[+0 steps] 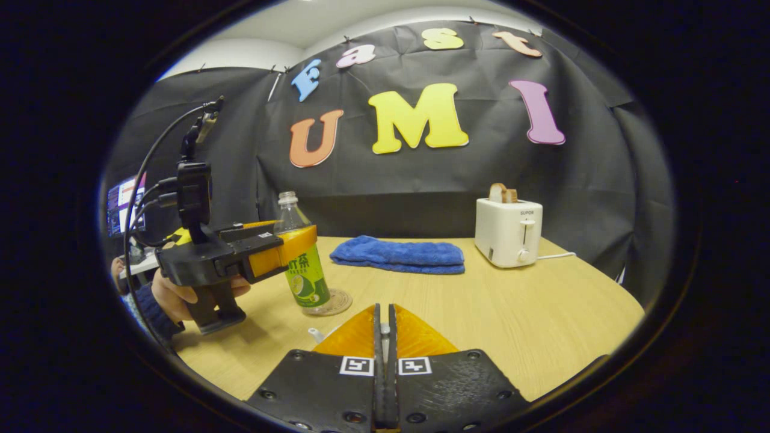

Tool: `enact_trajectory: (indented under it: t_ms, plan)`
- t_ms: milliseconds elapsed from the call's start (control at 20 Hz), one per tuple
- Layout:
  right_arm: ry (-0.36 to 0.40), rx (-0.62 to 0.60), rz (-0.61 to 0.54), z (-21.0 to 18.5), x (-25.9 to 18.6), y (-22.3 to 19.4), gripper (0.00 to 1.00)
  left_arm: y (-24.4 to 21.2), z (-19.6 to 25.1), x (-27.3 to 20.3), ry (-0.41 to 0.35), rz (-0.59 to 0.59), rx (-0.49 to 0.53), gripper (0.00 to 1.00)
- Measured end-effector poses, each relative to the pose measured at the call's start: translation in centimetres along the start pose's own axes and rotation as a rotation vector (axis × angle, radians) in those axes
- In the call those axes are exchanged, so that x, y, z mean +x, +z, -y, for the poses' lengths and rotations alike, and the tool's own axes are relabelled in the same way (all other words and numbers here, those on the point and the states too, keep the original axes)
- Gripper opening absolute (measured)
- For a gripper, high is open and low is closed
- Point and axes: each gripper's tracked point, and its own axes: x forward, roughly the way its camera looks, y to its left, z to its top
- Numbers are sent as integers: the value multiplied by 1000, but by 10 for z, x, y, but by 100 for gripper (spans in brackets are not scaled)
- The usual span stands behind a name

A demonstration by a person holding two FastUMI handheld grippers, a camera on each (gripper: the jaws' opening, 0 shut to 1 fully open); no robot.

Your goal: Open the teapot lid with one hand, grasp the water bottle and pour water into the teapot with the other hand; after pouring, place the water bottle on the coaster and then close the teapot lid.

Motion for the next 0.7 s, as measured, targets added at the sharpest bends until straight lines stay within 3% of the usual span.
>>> enact_trajectory:
  t_ms: [150,300,450,700]
  plan:
    - [-3,11,2,4,-1,-1,0,-10,-1,2,1,-26,6,98]
    - [-6,13,7,7,-2,1,0,-6,4,6,-16,-14,-6,85]
    - [-5,19,12,10,-1,2,0,2,9,11,-16,19,10,80]
    - [3,37,8,13,2,-1,0,0,17,32,-14,46,13,78]
